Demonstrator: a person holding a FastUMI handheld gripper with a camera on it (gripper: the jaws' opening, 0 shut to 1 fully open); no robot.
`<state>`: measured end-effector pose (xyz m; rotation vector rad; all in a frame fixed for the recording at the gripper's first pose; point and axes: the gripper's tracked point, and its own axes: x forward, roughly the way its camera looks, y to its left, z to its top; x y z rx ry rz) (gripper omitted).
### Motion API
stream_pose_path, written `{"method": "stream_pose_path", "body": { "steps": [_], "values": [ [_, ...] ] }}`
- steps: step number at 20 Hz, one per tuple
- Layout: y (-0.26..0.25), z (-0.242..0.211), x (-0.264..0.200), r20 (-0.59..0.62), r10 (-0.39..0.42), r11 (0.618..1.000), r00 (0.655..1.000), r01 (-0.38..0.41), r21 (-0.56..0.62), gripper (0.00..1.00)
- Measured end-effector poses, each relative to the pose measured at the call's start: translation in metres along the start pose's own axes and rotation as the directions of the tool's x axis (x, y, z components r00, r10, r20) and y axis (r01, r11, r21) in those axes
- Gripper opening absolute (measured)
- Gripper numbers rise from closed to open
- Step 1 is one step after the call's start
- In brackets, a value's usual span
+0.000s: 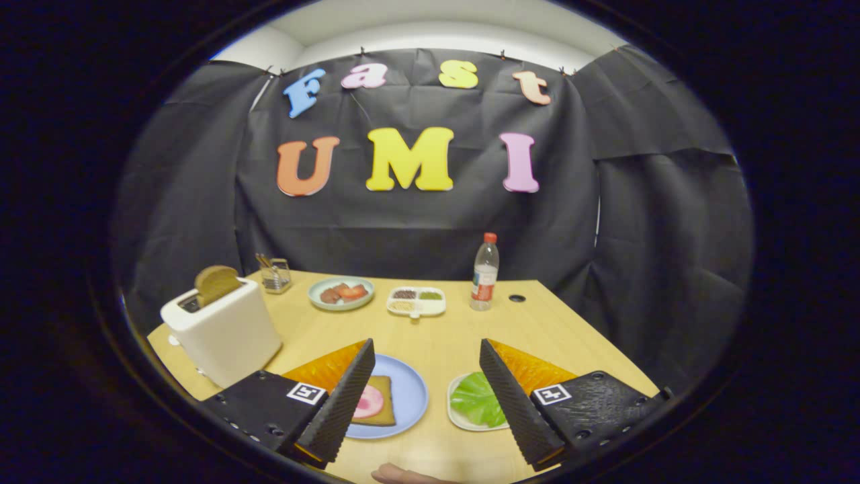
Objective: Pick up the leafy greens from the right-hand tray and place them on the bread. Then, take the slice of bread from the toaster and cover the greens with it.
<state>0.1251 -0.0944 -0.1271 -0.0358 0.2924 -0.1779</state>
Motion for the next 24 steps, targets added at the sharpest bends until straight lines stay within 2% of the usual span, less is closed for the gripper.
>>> {"method": "stream_pose_path", "body": {
  "steps": [4,6,9,14,15,16,17,22,23,24],
  "values": [
    [-0.056,-0.052,0.054,-0.168,-0.120,0.993,0.978,0.122,0.004,0.96],
    [-0.072,-0.072,0.070,-0.233,-0.137,0.989,0.963,0.147,0.023,0.96],
    [-0.089,-0.088,0.083,-0.281,-0.174,0.984,0.944,0.178,-0.014,0.96],
    [-0.086,-0.116,0.094,-0.375,-0.118,0.989,0.919,0.141,0.035,0.95],
    [-0.086,-0.112,0.095,-0.357,-0.104,0.988,0.928,0.137,0.067,0.93],
    [-0.086,-0.117,0.095,-0.377,-0.091,0.986,0.922,0.138,0.099,0.92],
    [-0.088,-0.115,0.100,-0.364,-0.102,0.982,0.926,0.152,0.109,0.90],
    [-0.081,-0.116,0.102,-0.383,-0.090,0.983,0.919,0.144,0.115,0.46],
    [-0.078,-0.113,0.101,-0.376,-0.075,0.984,0.924,0.130,0.123,0.46],
    [-0.077,-0.115,0.102,-0.390,-0.078,0.981,0.917,0.141,0.135,0.34]
  ]
}}
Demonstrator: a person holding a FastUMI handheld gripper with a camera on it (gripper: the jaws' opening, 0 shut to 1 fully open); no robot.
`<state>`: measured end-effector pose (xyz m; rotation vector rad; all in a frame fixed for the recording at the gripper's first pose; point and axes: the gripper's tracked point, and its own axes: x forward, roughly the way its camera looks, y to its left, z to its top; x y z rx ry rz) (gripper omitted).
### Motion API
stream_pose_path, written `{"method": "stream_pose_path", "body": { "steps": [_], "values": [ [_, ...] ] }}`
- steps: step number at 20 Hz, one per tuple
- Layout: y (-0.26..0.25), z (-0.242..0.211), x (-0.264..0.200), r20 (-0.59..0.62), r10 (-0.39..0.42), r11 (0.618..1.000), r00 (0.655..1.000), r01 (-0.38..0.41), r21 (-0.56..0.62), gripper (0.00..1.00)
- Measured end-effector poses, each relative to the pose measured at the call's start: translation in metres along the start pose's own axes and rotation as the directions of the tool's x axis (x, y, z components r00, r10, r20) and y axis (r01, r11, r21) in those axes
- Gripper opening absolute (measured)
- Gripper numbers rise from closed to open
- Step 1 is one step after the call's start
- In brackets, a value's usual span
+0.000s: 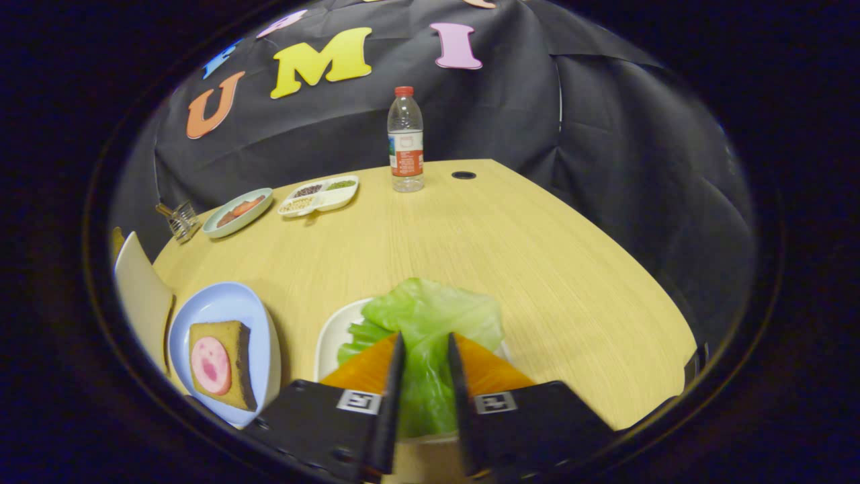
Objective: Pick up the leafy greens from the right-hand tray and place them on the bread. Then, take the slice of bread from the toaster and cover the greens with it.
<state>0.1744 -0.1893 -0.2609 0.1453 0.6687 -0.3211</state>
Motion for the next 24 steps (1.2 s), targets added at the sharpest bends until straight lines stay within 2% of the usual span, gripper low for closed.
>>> {"method": "stream_pose_path", "body": {
  "steps": [3,7,11,17,21,23,24],
  "values": [
    [-0.002,0.004,-0.010,-0.001,-0.020,1.000,1.000,0.020,0.014,0.01],
    [0.017,0.019,-0.041,0.042,0.040,0.998,0.998,-0.042,0.037,0.01],
    [0.052,0.025,-0.072,0.061,0.138,0.990,0.989,-0.140,0.034,0.01],
    [0.136,0.017,-0.109,0.052,0.309,0.950,0.950,-0.310,0.019,0.01],
    [0.191,0.002,-0.108,0.025,0.345,0.938,0.938,-0.344,-0.043,0.01],
    [0.211,-0.008,-0.100,0.010,0.334,0.939,0.943,-0.332,-0.088,0.01],
    [0.218,-0.013,-0.096,0.000,0.328,0.938,0.945,-0.326,-0.114,0.04]
  ]
}}
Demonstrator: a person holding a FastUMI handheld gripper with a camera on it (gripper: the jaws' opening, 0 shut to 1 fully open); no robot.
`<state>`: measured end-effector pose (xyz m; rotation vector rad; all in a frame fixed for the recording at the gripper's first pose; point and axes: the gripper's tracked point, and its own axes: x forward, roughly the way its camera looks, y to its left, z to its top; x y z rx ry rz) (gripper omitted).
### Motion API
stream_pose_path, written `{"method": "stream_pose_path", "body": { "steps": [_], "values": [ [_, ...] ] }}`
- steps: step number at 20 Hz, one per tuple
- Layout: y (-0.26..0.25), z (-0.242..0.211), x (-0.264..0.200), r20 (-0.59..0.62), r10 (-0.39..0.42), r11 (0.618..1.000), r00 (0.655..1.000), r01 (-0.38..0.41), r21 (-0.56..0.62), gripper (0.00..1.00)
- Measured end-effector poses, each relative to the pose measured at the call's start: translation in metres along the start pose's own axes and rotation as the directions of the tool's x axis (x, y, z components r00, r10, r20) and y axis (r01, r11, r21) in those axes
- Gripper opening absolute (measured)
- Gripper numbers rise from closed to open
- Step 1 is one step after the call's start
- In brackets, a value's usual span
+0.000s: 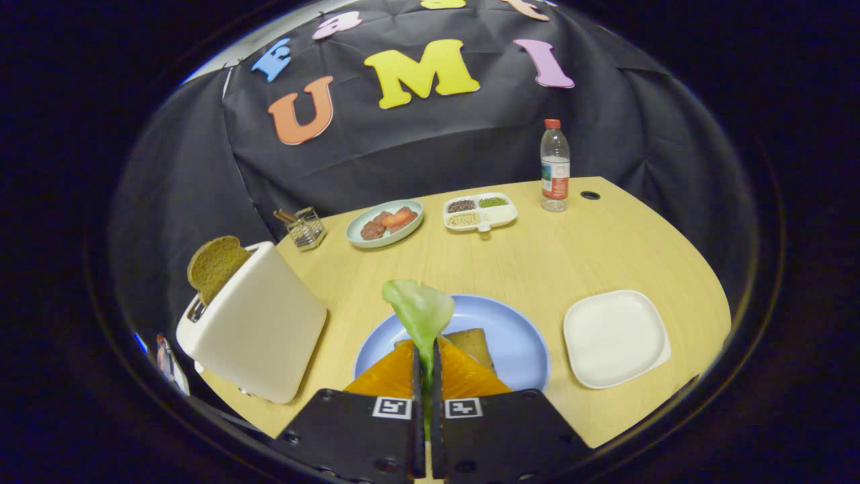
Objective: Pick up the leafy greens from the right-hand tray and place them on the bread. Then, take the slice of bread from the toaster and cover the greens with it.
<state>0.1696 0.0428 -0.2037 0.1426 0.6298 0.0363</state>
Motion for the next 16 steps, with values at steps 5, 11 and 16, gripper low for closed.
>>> {"method": "stream_pose_path", "body": {
  "steps": [5,11,16],
  "values": [
    [0.004,-0.016,0.018,-0.032,-0.081,0.991,0.996,0.077,-0.106,0.05],
    [-0.013,-0.016,0.009,-0.008,-0.164,0.965,0.986,0.158,-0.211,0.28],
    [-0.009,-0.020,-0.002,-0.017,-0.140,0.972,0.990,0.135,-0.192,0.61]
  ]
}}
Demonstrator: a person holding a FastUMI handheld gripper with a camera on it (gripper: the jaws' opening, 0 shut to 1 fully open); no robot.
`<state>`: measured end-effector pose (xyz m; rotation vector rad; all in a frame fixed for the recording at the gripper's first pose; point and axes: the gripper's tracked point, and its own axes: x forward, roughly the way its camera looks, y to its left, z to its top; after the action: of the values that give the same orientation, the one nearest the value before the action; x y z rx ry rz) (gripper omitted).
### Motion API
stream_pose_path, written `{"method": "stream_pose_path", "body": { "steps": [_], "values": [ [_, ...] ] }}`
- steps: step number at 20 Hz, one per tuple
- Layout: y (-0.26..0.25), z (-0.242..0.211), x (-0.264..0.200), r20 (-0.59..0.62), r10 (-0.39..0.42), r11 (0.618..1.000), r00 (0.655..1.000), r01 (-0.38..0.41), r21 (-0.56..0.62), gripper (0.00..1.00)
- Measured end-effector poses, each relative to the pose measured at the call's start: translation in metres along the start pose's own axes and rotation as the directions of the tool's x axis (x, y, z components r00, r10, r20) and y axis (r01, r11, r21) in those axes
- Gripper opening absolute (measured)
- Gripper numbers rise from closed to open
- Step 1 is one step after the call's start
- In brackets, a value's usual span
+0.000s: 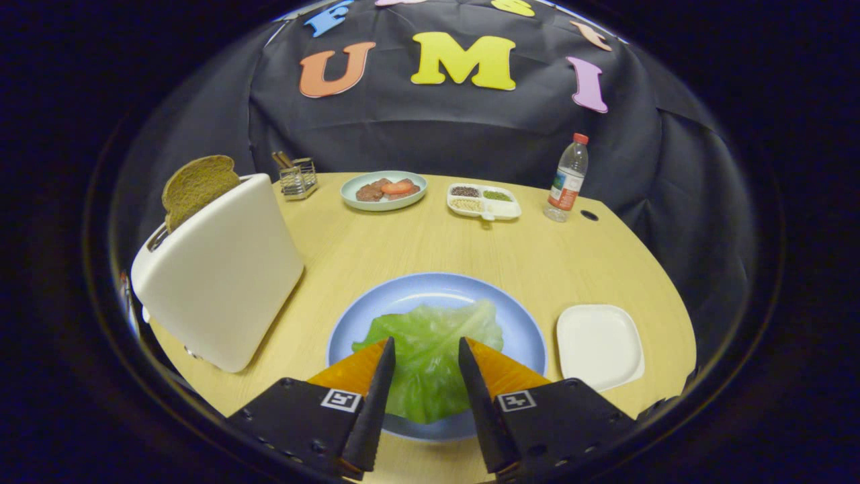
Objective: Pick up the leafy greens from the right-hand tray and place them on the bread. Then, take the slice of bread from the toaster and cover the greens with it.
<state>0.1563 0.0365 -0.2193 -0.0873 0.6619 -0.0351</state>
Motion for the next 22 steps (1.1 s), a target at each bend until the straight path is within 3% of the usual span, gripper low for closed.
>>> {"method": "stream_pose_path", "body": {
  "steps": [3,6,14,18,22],
  "values": [
    [0.004,0.002,-0.006,0.014,0.014,1.000,1.000,-0.014,0.000,0.82],
    [0.011,0.017,-0.020,0.050,0.034,0.999,0.998,-0.035,0.020,0.92],
    [0.056,0.081,-0.073,0.162,0.069,0.998,0.984,-0.068,-0.015,0.95],
    [0.108,0.117,-0.095,0.200,0.161,0.987,0.966,-0.162,-0.011,0.95],
    [0.156,0.142,-0.096,0.216,0.202,0.979,0.955,-0.197,-0.047,0.95]
  ]
}}
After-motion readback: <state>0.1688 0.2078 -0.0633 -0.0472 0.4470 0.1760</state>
